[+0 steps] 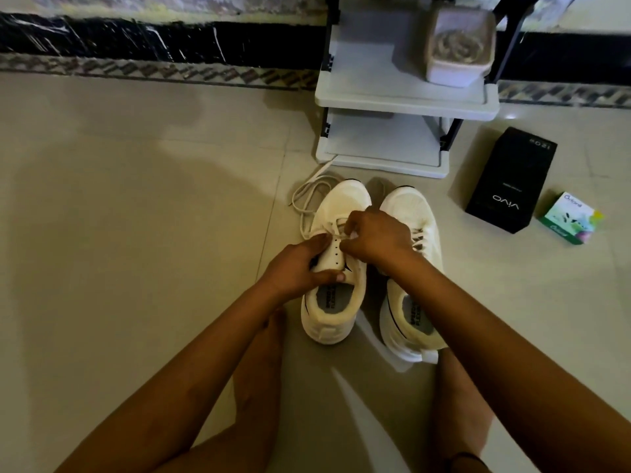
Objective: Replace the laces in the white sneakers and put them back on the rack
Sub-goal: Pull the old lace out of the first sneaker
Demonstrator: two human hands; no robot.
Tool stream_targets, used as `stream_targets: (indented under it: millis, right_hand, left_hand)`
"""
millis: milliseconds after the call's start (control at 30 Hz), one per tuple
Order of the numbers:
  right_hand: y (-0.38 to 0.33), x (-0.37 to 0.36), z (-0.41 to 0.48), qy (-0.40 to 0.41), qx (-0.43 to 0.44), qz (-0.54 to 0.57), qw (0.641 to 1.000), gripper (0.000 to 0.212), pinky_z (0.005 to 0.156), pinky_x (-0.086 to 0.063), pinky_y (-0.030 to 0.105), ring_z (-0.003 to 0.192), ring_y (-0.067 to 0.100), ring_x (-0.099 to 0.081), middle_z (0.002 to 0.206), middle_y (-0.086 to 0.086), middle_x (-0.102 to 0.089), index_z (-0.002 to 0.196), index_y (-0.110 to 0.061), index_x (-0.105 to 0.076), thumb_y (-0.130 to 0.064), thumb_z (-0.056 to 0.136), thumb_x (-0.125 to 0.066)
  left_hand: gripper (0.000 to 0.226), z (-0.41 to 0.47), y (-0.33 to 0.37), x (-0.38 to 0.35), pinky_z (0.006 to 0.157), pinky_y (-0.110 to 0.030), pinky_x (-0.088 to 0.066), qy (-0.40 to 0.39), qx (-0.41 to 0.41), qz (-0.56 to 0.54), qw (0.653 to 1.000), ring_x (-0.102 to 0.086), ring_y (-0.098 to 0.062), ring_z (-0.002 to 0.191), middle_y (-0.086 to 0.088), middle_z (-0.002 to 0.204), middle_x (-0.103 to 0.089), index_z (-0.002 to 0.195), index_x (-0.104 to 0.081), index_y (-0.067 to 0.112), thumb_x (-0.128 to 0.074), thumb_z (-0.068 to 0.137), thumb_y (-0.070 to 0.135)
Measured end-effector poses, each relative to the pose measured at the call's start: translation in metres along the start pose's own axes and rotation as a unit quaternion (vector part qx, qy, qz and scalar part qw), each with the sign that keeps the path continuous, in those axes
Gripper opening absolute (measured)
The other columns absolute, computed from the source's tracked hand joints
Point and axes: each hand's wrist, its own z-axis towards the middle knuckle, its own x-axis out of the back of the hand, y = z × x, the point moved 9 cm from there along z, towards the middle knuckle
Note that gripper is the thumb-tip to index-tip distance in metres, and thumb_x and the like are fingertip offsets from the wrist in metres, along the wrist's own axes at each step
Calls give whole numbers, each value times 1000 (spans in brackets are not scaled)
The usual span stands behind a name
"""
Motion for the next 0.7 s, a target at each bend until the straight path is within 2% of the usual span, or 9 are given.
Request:
stream_targets:
  millis: [167, 267, 300, 367, 433, 500, 567, 633, 700]
  right_hand:
    - [-11, 21, 5, 77, 4, -128, 989, 22, 69, -36, 28, 96, 22, -62, 104, 4, -65, 109, -17, -65, -22, 90, -56]
    - [-19, 21, 9, 69, 46, -149, 985, 14, 69, -36, 28, 96, 23, -61, 101, 5, -65, 100, -14, -64, -19, 90, -56]
    - [-18, 20, 9, 53, 53, -109, 991, 13, 70, -37, 29, 95, 24, -61, 98, 5, -64, 97, -14, -65, -22, 90, -57]
    - [-17, 21, 7, -7, 56, 78, 995, 13, 72, -41, 29, 90, 23, -60, 90, 7, -63, 89, -12, -66, -24, 88, -63]
    - [-19, 31, 3, -26, 57, 280, 958, 14, 79, -46, 31, 88, 21, -61, 90, 9, -67, 89, -5, -69, -18, 87, -65]
    - [-16, 39, 3, 5, 51, 321, 946, 11, 84, -49, 34, 88, 19, -63, 91, 8, -68, 86, -7, -70, -18, 86, -67]
    - [-13, 29, 8, 0, 50, 213, 976, 9, 86, -50, 36, 93, 18, -61, 96, 3, -65, 88, -18, -66, -25, 84, -68]
    - [-8, 5, 9, -43, 30, 27, 998, 30, 84, -47, 34, 104, 22, -56, 111, 3, -58, 108, -19, -59, -34, 83, -66]
    - [-2, -6, 10, -47, 10, -18, 999, 42, 83, -46, 35, 109, 25, -54, 121, 8, -52, 121, -15, -55, -33, 83, -64]
  left_hand:
    - [81, -1, 2, 1, 91, -19, -35, -5, -1, -2, 1000, -48, -18, 126, -2, 143, -46, 147, -29, 23, -70, 79, 42]
    - [82, -1, 0, 1, 91, -17, -34, -9, 0, -3, 1000, -47, -18, 127, -3, 144, -45, 147, -29, 22, -71, 79, 42]
    - [82, -1, 0, 1, 91, -17, -34, -9, -1, -4, 1000, -48, -18, 126, -3, 144, -46, 146, -30, 22, -71, 79, 42]
    - [80, -1, -1, 2, 89, -15, -34, -6, -2, -8, 1000, -49, -17, 125, -3, 143, -47, 145, -32, 21, -72, 78, 40]
    - [79, -2, -2, 4, 87, -9, -30, -2, 1, -22, 1000, -47, -16, 127, -2, 144, -45, 145, -33, 20, -72, 78, 38]
    - [79, -3, 0, 5, 88, -9, -29, -2, 2, -26, 1000, -46, -16, 128, -1, 145, -44, 145, -33, 20, -72, 79, 37]
    - [76, -3, 3, 4, 90, -14, -33, -3, -3, -27, 1000, -48, -17, 125, -1, 141, -48, 144, -35, 20, -72, 79, 36]
    - [72, -3, 4, 3, 89, -17, -36, -1, -5, -31, 1000, -51, -18, 123, -1, 137, -53, 141, -39, 22, -73, 79, 36]
    - [71, -2, 3, 2, 89, -17, -36, -2, -4, -32, 999, -52, -18, 122, -1, 136, -53, 140, -40, 23, -73, 79, 36]
